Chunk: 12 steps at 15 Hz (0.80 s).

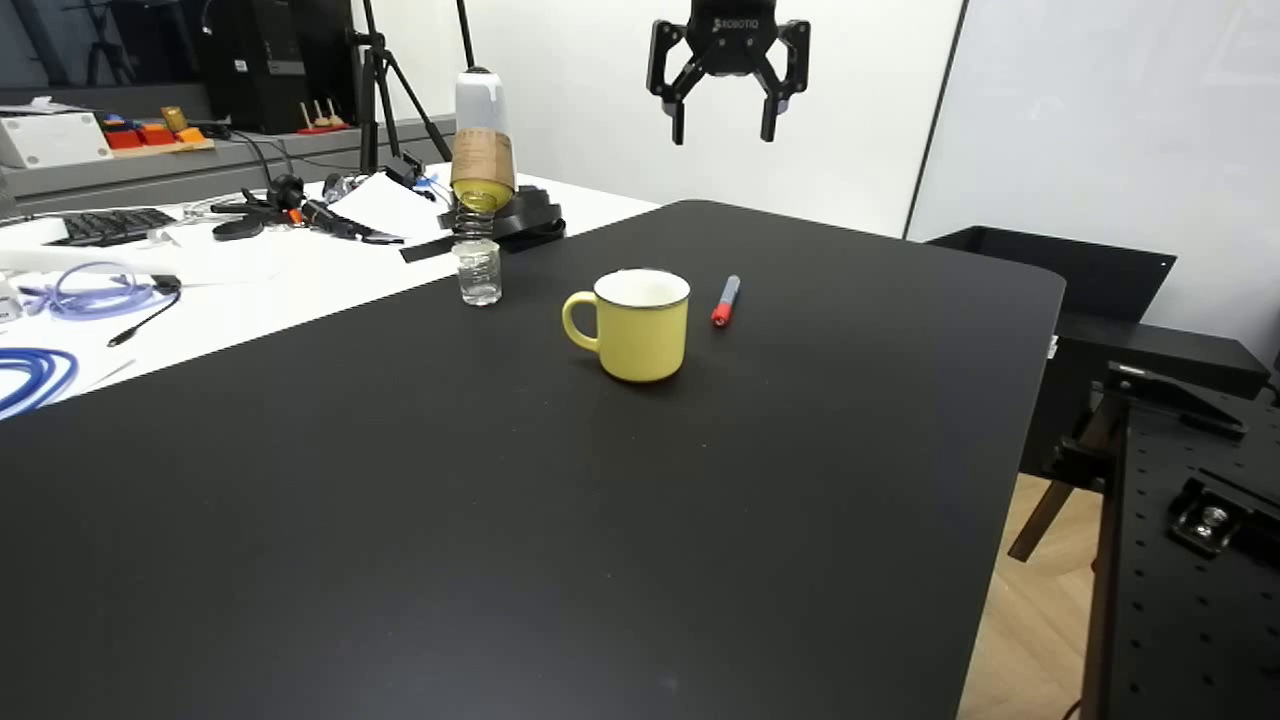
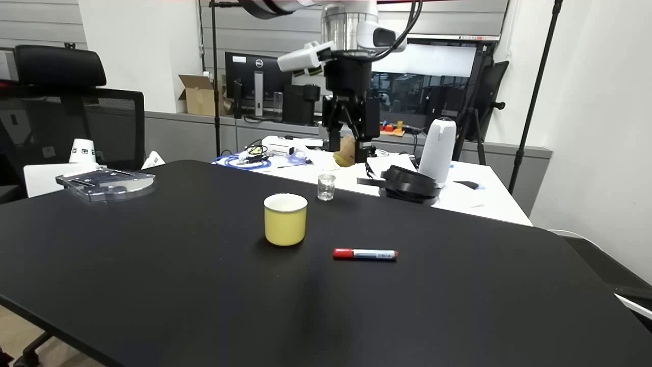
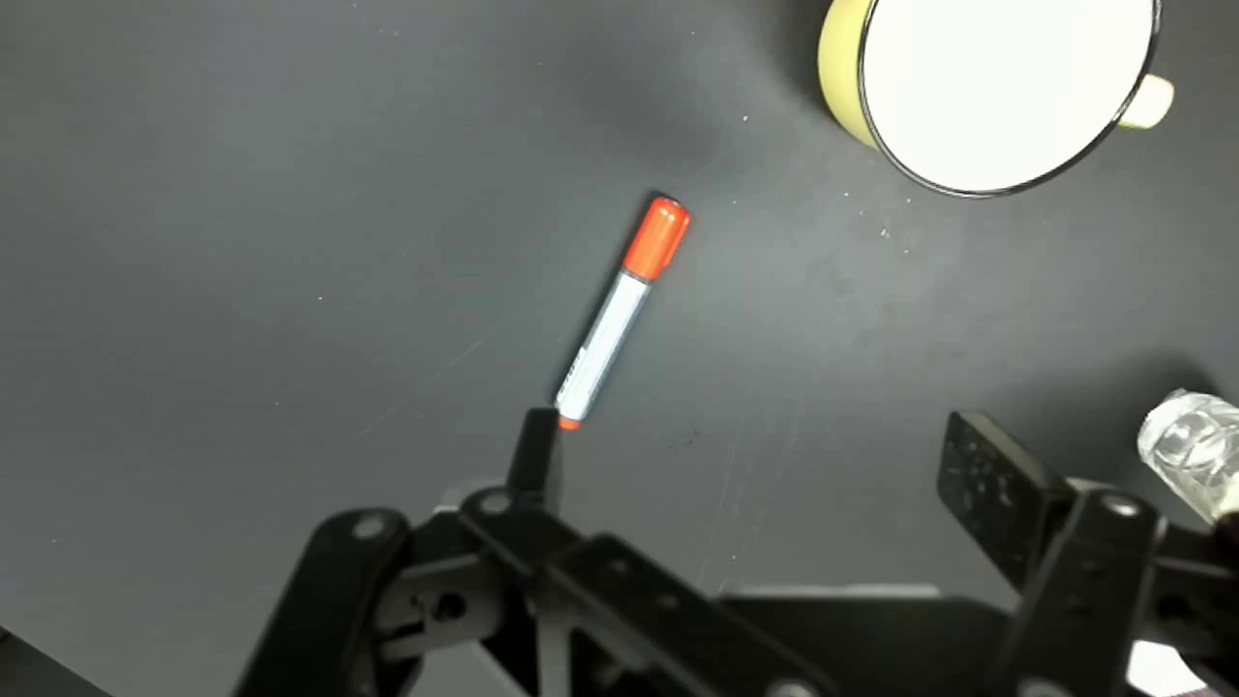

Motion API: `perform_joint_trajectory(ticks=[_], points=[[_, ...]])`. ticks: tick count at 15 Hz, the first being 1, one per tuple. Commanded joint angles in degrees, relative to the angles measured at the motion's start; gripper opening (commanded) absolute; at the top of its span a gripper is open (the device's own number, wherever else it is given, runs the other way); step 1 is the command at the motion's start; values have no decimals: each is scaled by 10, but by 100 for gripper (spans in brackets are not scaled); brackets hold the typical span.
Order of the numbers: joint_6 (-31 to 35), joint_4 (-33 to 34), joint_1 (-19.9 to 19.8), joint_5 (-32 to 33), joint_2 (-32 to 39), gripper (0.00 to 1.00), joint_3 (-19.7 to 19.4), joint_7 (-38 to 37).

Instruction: Put the marker in the mug

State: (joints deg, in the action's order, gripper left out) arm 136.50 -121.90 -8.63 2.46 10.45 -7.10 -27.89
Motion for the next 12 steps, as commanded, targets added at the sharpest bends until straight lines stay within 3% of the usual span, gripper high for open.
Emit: perform_joint_trajectory(ticks=[1,4,8,12], points=[[-6,4,14,2,9,100,-15,-12],[-25,31,3,-18,57,100,-27,-11],[-20,61,4,-24,129,100,-66,-74],[-23,104,5,-60,188,100,-76,-90]])
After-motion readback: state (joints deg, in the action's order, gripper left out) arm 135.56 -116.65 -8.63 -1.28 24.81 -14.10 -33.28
